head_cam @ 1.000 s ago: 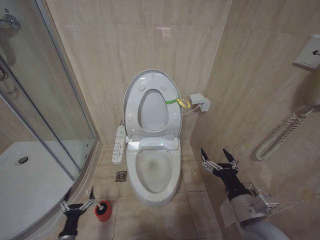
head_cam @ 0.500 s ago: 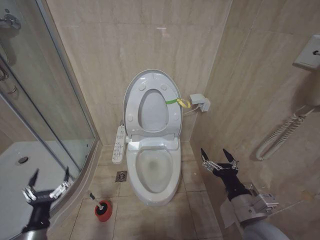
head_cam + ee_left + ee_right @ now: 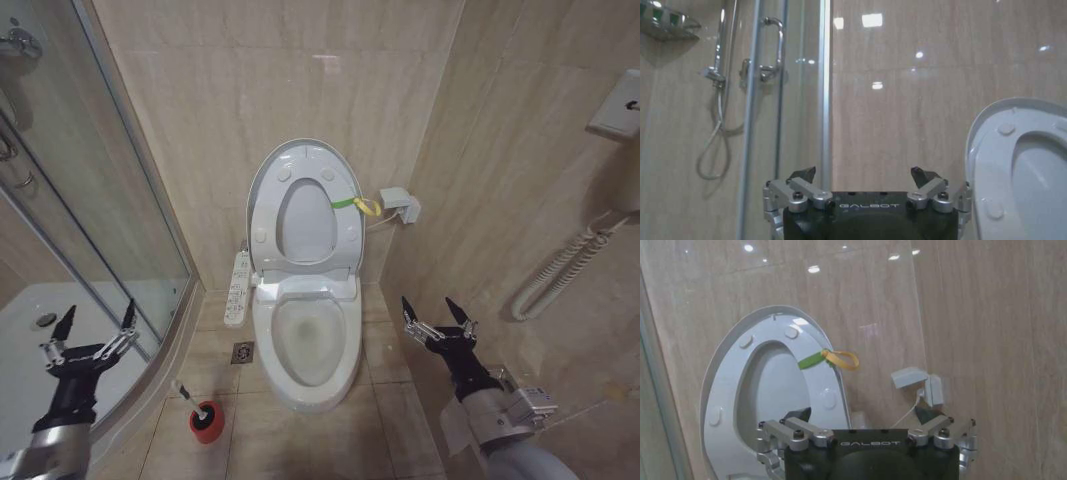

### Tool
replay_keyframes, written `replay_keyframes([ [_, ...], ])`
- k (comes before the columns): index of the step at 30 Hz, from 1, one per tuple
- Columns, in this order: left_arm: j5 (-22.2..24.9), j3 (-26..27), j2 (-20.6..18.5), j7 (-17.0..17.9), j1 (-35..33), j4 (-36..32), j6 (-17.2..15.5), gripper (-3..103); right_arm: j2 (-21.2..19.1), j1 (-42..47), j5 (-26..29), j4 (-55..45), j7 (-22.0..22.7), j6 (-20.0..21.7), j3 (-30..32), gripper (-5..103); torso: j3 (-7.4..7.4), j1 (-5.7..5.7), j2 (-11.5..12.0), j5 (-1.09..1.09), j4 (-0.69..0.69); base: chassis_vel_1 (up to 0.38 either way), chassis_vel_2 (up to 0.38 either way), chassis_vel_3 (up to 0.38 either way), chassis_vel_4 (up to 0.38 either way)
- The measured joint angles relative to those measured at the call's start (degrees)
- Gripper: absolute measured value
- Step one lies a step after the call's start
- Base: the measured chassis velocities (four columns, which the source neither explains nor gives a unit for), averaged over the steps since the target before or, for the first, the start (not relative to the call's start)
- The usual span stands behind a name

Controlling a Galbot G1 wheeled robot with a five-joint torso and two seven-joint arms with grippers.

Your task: Open the toilet lid, clean the toilet bowl with a toilet brush, close the toilet lid, and flush.

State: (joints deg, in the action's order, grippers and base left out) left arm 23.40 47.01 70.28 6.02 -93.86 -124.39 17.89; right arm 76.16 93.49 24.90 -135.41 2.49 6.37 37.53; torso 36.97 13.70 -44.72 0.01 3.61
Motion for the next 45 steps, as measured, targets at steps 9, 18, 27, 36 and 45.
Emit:
replay_keyframes([
  [9,-2.3,-4.6,1.7,0.5,2.2,1.1,1.9,95,0.0,0.0,0.0,0.0,0.0,0.0,0.0,100,0.00,0.00,0.0,-0.02,-0.01,0.000,0.000,0.000,0.000],
  [18,-7.7,-7.6,4.0,2.6,-2.5,-2.4,2.8,94,0.0,0.0,0.0,0.0,0.0,0.0,0.0,100,0.00,0.00,0.0,0.00,-0.01,0.000,0.000,0.000,0.000],
  [27,-8.4,-7.6,6.5,4.1,-6.6,-3.6,3.8,94,0.0,0.0,0.0,0.0,0.0,0.0,0.0,100,0.00,0.00,0.0,0.00,-0.01,0.000,0.000,0.000,0.000],
  [36,-10.8,-10.1,10.3,7.5,-10.0,-3.6,1.6,94,0.0,0.0,0.0,0.0,0.0,0.0,0.0,100,0.00,0.00,0.0,-0.01,-0.01,0.000,0.000,0.000,0.000],
  [45,-10.8,-9.8,10.7,6.4,-10.6,-5.6,-1.5,96,0.0,0.0,0.0,0.0,0.0,0.0,0.0,100,0.00,0.00,0.0,0.00,0.00,0.000,0.000,0.000,0.000],
])
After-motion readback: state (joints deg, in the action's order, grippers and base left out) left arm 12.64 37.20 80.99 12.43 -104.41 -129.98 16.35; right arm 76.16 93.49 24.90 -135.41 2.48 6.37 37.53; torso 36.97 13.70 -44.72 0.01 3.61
